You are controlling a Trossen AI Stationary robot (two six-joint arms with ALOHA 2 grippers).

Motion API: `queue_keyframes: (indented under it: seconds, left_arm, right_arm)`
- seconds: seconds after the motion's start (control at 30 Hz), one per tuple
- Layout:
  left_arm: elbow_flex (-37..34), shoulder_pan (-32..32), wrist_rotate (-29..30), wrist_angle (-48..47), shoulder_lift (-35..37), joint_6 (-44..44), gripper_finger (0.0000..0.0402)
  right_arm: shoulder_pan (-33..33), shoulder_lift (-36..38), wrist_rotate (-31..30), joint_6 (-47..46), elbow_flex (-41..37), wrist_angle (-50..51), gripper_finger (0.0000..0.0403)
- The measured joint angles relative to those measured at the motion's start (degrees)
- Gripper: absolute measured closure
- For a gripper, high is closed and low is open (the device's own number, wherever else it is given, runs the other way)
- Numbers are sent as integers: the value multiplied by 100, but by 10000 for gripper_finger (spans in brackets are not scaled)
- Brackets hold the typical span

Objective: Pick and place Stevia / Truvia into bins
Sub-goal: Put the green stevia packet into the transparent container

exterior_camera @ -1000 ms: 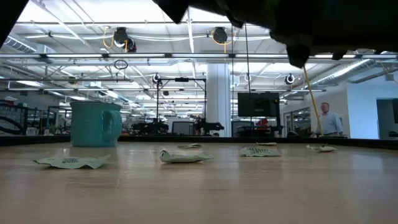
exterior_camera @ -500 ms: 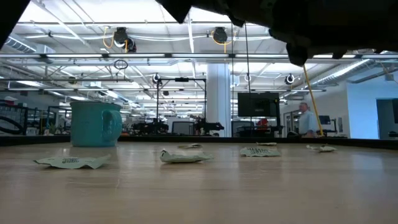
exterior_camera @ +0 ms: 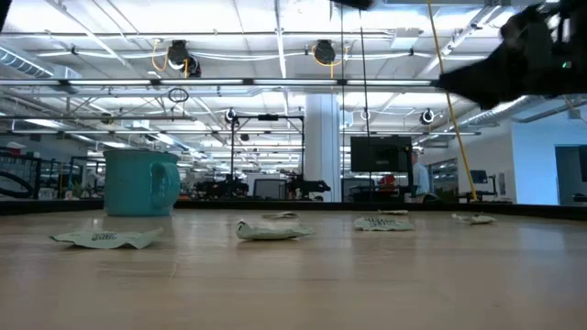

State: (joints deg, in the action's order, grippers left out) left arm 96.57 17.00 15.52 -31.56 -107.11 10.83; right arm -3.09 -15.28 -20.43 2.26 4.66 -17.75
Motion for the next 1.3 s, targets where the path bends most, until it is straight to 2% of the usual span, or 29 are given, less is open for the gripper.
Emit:
queue_keyframes:
  seconds: [0.17,0.33,0.43,0.6,0.73,0.93,1.1,1.3]
  left_arm:
    - [0,-110,1067,-793,891,-29,268]
    - [-2,-169,1702,-1109,1633,-297,268]
    - [-2,-178,2221,-985,2072,-128,268]
    - [-2,-178,3163,-345,2668,70,268]
    - [-2,-213,3203,-51,3006,152,268]
    - [-2,-241,3104,-43,3171,470,268]
    - [-2,-241,3075,-66,3175,733,268]
    - [-4,-247,3080,-375,3175,758,268]
  right_arm:
    - [0,-1309,-375,-661,476,259,232]
    - [30,-2815,-1371,-846,738,243,232]
    - [252,-3708,-1439,-973,798,23,232]
    - [842,-5011,-1434,-1268,933,-1018,232]
    - [1471,-5800,-1319,-1504,1020,-1611,224]
    - [2181,-6663,-318,-1531,1296,-1683,186]
    - [2482,-7366,-212,-1336,1655,-1659,159]
    - [2711,-7998,-273,-1493,1856,-1794,155]
